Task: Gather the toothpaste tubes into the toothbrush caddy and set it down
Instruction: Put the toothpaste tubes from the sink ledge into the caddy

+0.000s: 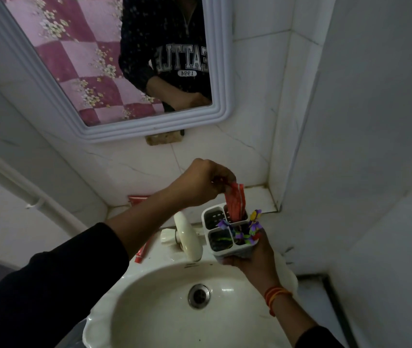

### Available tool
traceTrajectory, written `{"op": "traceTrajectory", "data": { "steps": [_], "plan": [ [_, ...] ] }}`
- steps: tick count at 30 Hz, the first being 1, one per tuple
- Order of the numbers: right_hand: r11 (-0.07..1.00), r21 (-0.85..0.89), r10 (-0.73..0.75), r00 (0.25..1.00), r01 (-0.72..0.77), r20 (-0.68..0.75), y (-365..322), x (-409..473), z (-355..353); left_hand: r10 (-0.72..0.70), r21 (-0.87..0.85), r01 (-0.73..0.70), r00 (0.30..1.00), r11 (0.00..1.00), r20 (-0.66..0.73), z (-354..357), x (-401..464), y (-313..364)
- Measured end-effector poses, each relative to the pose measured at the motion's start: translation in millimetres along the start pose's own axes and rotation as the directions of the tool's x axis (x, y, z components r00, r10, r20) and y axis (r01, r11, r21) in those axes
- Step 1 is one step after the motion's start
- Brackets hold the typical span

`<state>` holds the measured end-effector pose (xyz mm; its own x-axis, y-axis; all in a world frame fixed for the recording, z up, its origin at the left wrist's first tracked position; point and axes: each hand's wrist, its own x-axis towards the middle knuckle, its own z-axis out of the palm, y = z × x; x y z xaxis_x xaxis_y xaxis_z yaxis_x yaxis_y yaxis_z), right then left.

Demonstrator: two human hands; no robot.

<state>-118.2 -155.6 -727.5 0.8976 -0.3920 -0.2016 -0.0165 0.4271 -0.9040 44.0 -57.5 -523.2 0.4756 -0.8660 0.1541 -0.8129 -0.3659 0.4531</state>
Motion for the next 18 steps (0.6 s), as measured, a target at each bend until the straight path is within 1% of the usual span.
{"op": "traceTrajectory", "data": {
  "steps": [2,4,6,8,11,15,18],
  "plan": [
    [0.995,0.087,0.046,0.999,-0.045,0.001,-3.6,0.4,1.9,-0.021,0.045,0.018,0.997,0.999,0.069,5.3,0.0,-4.9],
    [0.984,0.174,0.036,0.999,-0.034,-0.01,-3.4,1.5,1.9,-0.035,0.079,0.028,0.995,0.997,0.096,6.3,1.1,-7.7],
    [0.957,0.275,0.094,0.996,-0.091,0.004,-1.9,1.8,2.6,-0.045,0.122,0.03,0.992,0.992,0.122,6.0,2.9,-8.5],
    [0.952,0.272,0.148,0.989,-0.137,-0.019,-6.3,2.7,6.3,-0.065,0.191,0.033,0.984,0.981,0.166,8.0,4.6,-9.8],
    [0.967,0.234,0.118,0.992,-0.106,-0.039,-8.7,-1.3,7.6,-0.086,0.274,0.025,0.973,0.961,0.213,12.1,7.9,-8.1],
    [0.988,0.11,0.116,0.993,-0.112,-0.027,-2.5,2.3,1.3,-0.08,0.315,-0.004,0.964,0.949,0.255,17.3,17.5,1.4],
    [0.986,0.148,0.086,0.995,-0.077,-0.056,-4.6,3.0,2.1,-0.099,0.321,0.0,0.951,0.947,0.291,17.8,24.1,7.1]
  ]
}}
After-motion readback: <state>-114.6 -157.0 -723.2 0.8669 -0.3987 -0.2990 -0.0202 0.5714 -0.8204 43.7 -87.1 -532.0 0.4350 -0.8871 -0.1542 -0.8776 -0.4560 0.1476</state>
